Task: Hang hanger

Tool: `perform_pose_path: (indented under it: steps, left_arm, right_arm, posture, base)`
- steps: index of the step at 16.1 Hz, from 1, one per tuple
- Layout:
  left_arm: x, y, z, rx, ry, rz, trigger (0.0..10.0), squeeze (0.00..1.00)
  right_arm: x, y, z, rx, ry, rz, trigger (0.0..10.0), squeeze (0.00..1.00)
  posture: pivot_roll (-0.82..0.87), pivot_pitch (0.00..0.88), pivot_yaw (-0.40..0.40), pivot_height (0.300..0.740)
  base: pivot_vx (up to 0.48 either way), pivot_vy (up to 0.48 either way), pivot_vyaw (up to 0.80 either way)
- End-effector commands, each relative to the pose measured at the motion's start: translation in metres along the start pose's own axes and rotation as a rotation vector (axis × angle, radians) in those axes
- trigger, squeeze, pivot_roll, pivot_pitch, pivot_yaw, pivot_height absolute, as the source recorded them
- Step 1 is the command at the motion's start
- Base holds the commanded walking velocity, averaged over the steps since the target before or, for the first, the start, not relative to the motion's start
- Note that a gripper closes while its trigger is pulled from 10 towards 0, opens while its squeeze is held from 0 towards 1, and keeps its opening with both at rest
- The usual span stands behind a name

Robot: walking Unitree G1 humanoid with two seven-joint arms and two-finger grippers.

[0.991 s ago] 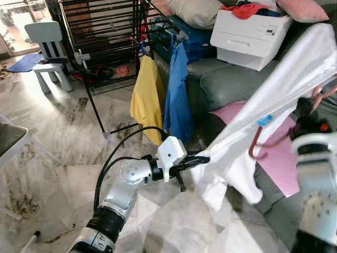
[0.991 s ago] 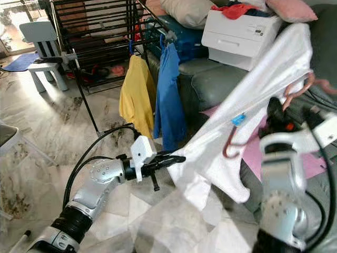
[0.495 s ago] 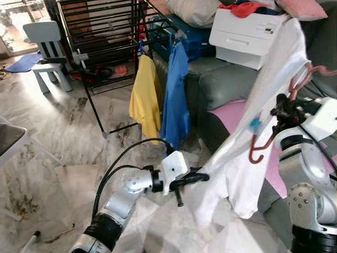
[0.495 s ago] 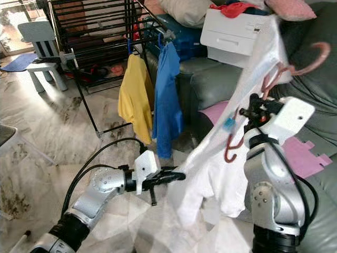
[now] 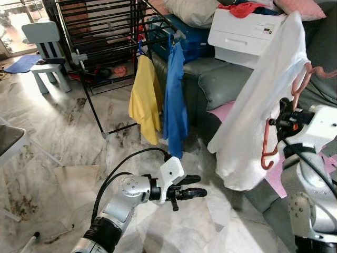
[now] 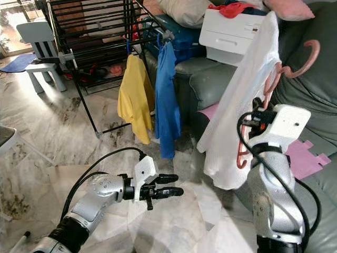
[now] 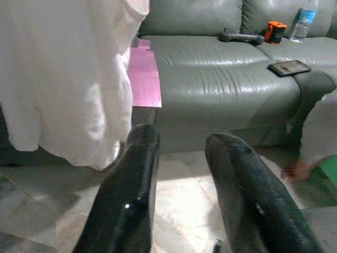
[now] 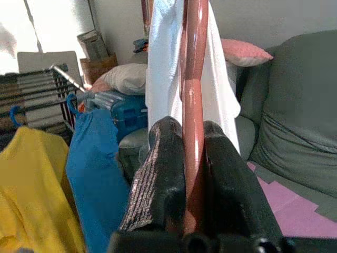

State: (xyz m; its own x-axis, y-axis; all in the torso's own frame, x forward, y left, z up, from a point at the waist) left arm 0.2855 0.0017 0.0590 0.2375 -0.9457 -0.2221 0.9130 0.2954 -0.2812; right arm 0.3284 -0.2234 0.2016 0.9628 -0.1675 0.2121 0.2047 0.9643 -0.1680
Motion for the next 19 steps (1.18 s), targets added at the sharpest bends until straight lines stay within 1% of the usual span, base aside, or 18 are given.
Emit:
perform_pose_path:
  steps: [1, 2, 3, 4, 5, 6, 7, 8, 9, 11, 13, 14, 15, 18, 19]
  left_arm:
    - [-0.006, 0.009, 0.013, 0.036, -0.049, 0.051, 10.0, 1.0]
    - [-0.007, 0.013, 0.02, 0.045, -0.071, 0.071, 10.0, 1.0]
    - [-0.009, 0.019, 0.031, 0.069, -0.103, 0.107, 10.0, 1.0]
    - [-0.013, 0.027, 0.044, 0.101, -0.139, 0.147, 10.0, 1.0]
    - [-0.016, 0.032, 0.055, 0.146, -0.159, 0.168, 10.0, 1.0]
    - [-0.017, 0.033, 0.059, 0.163, -0.162, 0.167, 10.0, 1.0]
    - [-0.018, 0.033, 0.061, 0.185, -0.158, 0.155, 10.0, 1.0]
    - [-0.018, 0.031, 0.061, 0.236, -0.134, 0.137, 10.0, 1.0]
    - [-0.019, 0.031, 0.062, 0.282, -0.126, 0.129, 10.0, 1.0]
    - [-0.02, 0.036, 0.067, 0.3, -0.135, 0.154, 10.0, 1.0]
    - [-0.02, 0.035, 0.063, 0.374, -0.107, 0.154, 10.0, 1.0]
    - [-0.02, 0.033, 0.061, 0.39, -0.104, 0.146, 10.0, 1.0]
    - [-0.02, 0.033, 0.059, 0.401, -0.1, 0.141, 10.0, 1.0]
    - [-0.022, 0.032, 0.062, 0.44, -0.095, 0.126, 10.0, 1.0]
    - [-0.024, 0.032, 0.062, 0.472, -0.082, 0.115, 10.0, 1.0]
  right_arm:
    - [-0.004, 0.009, 0.006, -0.043, -0.044, 0.049, 10.0, 0.0]
    - [-0.008, 0.011, 0.003, -0.07, -0.046, 0.067, 10.0, 0.0]
    - [-0.016, 0.017, -0.001, -0.079, -0.049, 0.113, 10.0, 0.0]
    - [-0.028, 0.025, -0.009, -0.085, -0.038, 0.177, 10.0, 0.0]
    - [-0.043, 0.032, -0.02, -0.111, -0.011, 0.242, 10.0, 0.0]
    - [-0.051, 0.035, -0.023, -0.124, -0.006, 0.278, 10.0, 0.0]
    - [-0.063, 0.041, -0.027, -0.126, -0.002, 0.344, 10.0, 0.0]
    - [-0.076, 0.05, -0.031, -0.102, 0.011, 0.429, 10.0, 0.0]
    - [-0.086, 0.058, -0.034, -0.115, 0.016, 0.499, 10.0, 0.0]
    - [-0.1, 0.064, -0.039, -0.138, 0.03, 0.583, 10.0, 0.0]
    - [-0.116, 0.063, -0.047, -0.2, 0.048, 0.679, 10.0, 0.0]
    - [-0.12, 0.062, -0.047, -0.203, 0.051, 0.7, 10.0, 0.0]
    - [-0.125, 0.057, -0.05, -0.218, 0.07, 0.721, 10.0, 0.0]
    - [-0.132, 0.043, -0.059, -0.27, 0.106, 0.744, 10.0, 0.0]
    - [-0.136, 0.039, -0.062, -0.293, 0.124, 0.762, 10.0, 0.0]
  posture:
    - [-0.06, 0.0, 0.024, 0.74]
    - [-0.05, 0.0, 0.022, 0.74]
    - [-0.05, 0.0, 0.022, 0.74]
    - [-0.05, 0.0, 0.019, 0.74]
    - [-0.06, 0.0, 0.021, 0.74]
    - [-0.06, 0.0, 0.022, 0.74]
    - [-0.06, 0.0, 0.024, 0.74]
    - [-0.06, 0.0, 0.025, 0.74]
    - [-0.06, 0.0, 0.025, 0.74]
    - [-0.06, 0.0, 0.025, 0.74]
    - [-0.06, 0.0, 0.021, 0.74]
    - [-0.06, 0.0, 0.02, 0.74]
    - [-0.06, 0.0, 0.019, 0.74]
    - [-0.06, 0.0, 0.018, 0.74]
    - [-0.06, 0.0, 0.021, 0.74]
  base:
    - [0.0, 0.0, 0.0]
    - [0.0, 0.0, 0.0]
    - [0.0, 0.0, 0.0]
    - [0.0, 0.0, 0.0]
    - [0.0, 0.0, 0.0]
    - [0.0, 0.0, 0.0]
    - [0.0, 0.0, 0.0]
    - [0.0, 0.0, 0.0]
    - [0.0, 0.0, 0.0]
    - [0.0, 0.0, 0.0]
    - [0.0, 0.0, 0.0]
    - [0.0, 0.0, 0.0]
    - [0.0, 0.0, 0.0]
    - [0.0, 0.0, 0.0]
    - [0.0, 0.0, 0.0]
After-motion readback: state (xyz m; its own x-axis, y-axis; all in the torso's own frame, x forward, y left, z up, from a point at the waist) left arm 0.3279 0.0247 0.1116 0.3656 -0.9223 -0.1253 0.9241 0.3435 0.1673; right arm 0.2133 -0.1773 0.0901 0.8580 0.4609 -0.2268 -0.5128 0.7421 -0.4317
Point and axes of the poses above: a point about 5 cm out from each wrist's last joint towards the gripper, its own x axis pointing out of the wrist towards the gripper, its own z axis along the axis of the wrist's last joint, y = z × x, the point moved 5 cm from there along x, pointing out of the wrist towards the gripper, and after that the axes turned 15 degrees about -x, right-handed, at the moved point
